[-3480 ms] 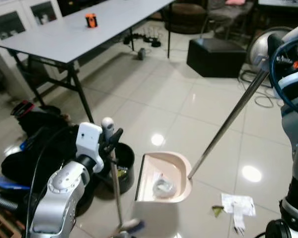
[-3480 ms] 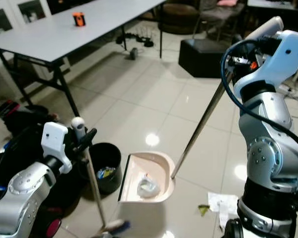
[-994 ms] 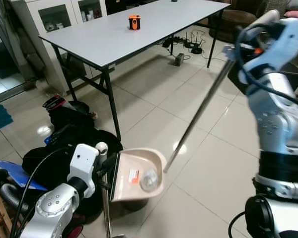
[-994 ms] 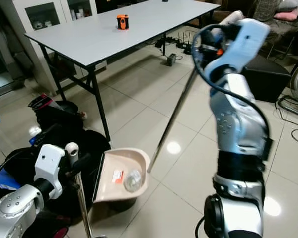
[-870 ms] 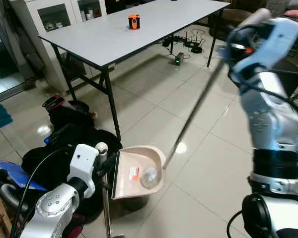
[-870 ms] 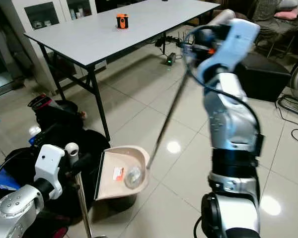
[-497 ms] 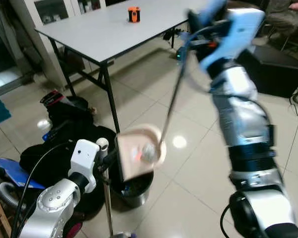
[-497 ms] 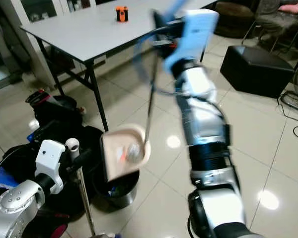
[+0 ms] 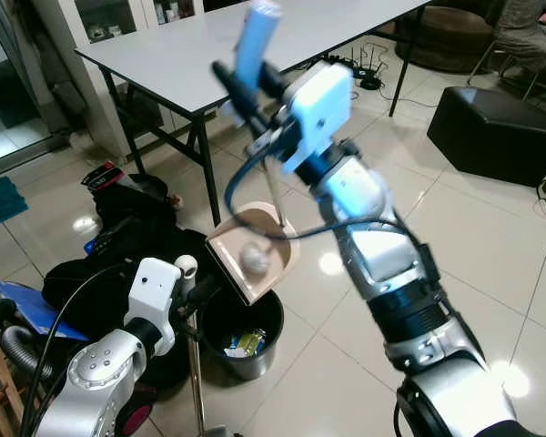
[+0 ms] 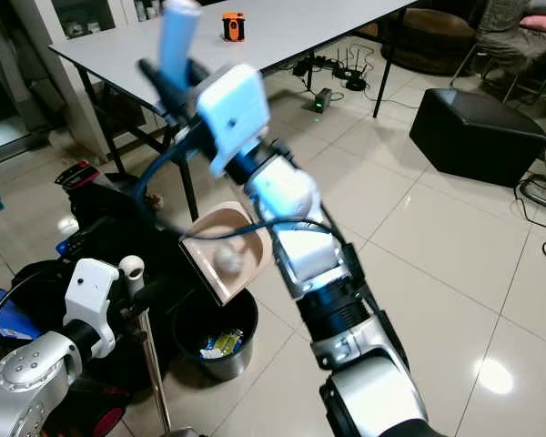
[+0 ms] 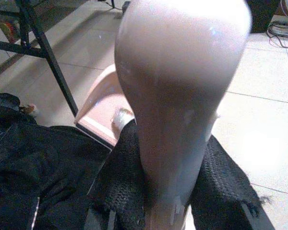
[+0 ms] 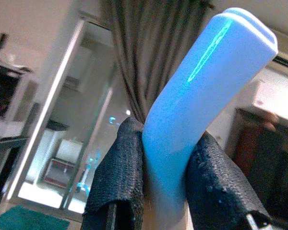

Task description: Sweep floor

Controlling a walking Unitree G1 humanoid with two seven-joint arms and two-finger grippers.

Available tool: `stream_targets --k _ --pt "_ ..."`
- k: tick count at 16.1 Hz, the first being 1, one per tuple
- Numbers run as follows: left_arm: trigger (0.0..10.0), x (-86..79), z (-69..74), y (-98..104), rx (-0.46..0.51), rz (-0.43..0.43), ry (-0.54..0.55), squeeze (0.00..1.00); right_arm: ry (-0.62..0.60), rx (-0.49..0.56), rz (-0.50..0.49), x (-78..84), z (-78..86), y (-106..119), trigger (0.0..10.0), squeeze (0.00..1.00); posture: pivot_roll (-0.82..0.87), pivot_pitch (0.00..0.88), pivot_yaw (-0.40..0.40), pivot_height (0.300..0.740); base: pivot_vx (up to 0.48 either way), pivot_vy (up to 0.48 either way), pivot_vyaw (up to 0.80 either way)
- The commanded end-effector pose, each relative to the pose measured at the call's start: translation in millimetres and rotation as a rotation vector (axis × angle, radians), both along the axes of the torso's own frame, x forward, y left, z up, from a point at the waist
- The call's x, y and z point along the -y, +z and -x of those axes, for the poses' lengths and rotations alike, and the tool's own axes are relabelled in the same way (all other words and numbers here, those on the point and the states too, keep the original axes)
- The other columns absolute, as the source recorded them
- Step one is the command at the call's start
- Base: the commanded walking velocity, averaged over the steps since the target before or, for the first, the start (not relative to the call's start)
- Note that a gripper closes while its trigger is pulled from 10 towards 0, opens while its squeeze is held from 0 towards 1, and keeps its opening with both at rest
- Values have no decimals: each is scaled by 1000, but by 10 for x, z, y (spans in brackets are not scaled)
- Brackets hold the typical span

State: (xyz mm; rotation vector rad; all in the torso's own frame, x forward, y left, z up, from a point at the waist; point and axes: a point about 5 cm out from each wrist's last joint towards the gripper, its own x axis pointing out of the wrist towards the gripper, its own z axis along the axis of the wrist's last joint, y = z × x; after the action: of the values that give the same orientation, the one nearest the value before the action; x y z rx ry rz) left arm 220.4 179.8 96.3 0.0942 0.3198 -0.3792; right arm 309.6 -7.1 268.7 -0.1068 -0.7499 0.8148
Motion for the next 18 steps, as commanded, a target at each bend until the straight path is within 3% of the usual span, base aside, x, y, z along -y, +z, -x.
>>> stream_targets --k 1,6,9,12,13,14,16,17,18 --pt "10000 -11 -41 58 30 -6 -3 0 41 92 24 -82 97 42 10000 0 12 0 34 740 0 0 0" --pt "10000 -7 -66 58 34 -10 -13 0 81 209 170 -238 228 -96 10000 0 10 0 36 740 0 0 0" --pt "10000 -2 -87 68 53 -12 -21 0 -24 237 174 -121 133 -55 10000 0 0 0 38 740 0 0 0" --pt "10000 -12 -104 97 111 -31 -29 0 -378 86 12 527 -182 107 10000 0 -30 0 38 740 0 0 0" --pt "10000 -13 -103 94 112 -27 -33 0 -419 60 -7 618 -203 97 10000 0 -38 0 41 740 0 0 0" --pt "10000 -9 -99 84 114 -5 -38 0 -516 -26 -35 871 -230 4 10000 0 -48 0 42 740 0 0 0" --pt "10000 -3 -82 72 115 40 -19 0 -666 -115 1 1245 -176 -238 10000 0 -80 0 38 740 0 0 0" --pt "10000 69 -324 -33 98 45 -12 0 -719 -137 15 1354 -136 -325 10000 0 -83 0 39 740 0 0 0" --pt "10000 150 -461 -28 95 53 -18 0 -750 -149 6 1419 -106 -371 10000 0 -86 0 41 740 0 0 0"
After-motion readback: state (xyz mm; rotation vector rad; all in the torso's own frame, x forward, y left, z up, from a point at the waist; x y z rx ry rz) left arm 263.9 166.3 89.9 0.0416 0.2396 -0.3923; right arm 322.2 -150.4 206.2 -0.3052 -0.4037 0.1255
